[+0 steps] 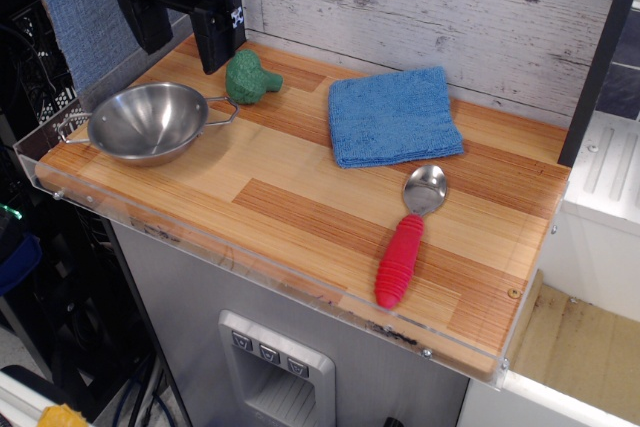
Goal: Move metal bowl to lower left corner
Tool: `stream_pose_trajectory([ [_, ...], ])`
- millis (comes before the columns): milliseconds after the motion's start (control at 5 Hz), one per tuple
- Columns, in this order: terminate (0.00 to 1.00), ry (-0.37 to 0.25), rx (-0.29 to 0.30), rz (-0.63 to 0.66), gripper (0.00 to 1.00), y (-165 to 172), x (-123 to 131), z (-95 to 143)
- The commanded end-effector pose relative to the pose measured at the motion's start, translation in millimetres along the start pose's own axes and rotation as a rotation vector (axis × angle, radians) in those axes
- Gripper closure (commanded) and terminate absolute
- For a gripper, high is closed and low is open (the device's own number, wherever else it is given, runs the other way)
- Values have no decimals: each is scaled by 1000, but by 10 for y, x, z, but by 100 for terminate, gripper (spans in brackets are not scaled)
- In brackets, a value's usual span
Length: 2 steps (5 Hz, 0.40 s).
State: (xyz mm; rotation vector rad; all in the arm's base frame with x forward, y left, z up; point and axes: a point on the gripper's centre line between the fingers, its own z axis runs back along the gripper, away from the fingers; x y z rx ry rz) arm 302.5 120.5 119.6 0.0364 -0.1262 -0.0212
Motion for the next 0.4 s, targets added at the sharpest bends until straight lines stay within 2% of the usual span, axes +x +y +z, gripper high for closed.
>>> stream_pose_trajectory([
  [0,0,85,24,-110,0,-26,22,222],
  [200,100,85,24,-110,0,-26,22,222],
])
